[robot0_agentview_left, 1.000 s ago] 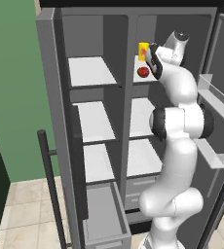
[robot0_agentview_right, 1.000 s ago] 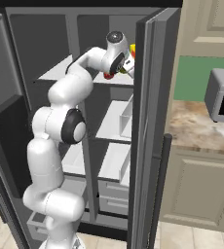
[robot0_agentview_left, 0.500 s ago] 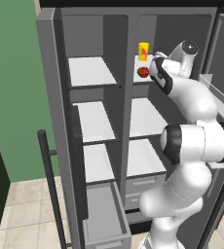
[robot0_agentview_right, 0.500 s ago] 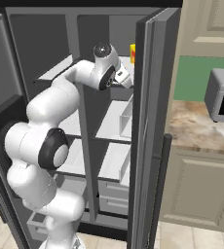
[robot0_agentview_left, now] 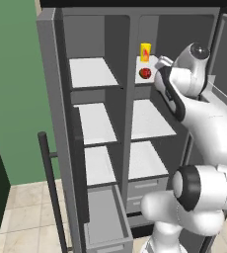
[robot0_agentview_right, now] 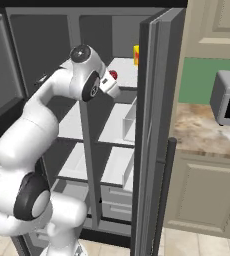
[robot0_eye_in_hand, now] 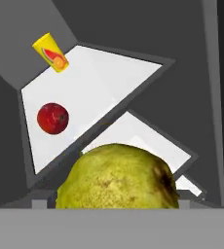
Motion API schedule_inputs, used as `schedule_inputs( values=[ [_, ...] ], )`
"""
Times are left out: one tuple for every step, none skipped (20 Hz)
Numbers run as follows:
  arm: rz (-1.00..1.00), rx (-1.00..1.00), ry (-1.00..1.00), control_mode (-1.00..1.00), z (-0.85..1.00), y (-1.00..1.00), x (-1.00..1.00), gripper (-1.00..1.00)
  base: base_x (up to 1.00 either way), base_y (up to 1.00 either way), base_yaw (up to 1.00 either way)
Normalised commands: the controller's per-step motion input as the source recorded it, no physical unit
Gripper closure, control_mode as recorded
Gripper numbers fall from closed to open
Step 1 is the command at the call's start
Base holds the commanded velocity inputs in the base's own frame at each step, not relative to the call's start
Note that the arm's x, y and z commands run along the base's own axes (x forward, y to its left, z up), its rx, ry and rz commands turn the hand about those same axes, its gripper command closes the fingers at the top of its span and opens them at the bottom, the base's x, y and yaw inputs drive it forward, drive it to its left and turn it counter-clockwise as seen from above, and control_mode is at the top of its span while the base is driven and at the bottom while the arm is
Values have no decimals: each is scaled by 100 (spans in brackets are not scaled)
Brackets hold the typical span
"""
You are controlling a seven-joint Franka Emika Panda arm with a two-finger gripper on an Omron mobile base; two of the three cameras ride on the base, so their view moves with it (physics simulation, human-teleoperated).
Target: Take the mango and pear from the fridge shelf and place them in the freezer drawer to begin freezing them.
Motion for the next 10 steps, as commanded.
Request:
schedule_inputs(
  values=[
    [0,0,14,-100,9,51,-100,100,0,0,0],
    [0,0,11,-100,0,50,-100,100,0,0,0],
    [0,0,8,-100,0,44,-100,100,0,0,0],
    [0,0,10,-100,0,48,-100,100,0,0,0],
    [1,0,9,-100,0,47,-100,100,0,0,0],
    [3,0,8,-100,-2,46,-100,100,0,0,0],
    [3,0,8,-100,-13,43,-100,100,0,0,0],
    [5,0,11,-100,-28,41,-100,100,0,0,0],
    [6,0,12,-100,-41,49,-100,100,0,0,0],
    [7,0,15,-100,-44,51,-100,100,0,0,0]
  ],
)
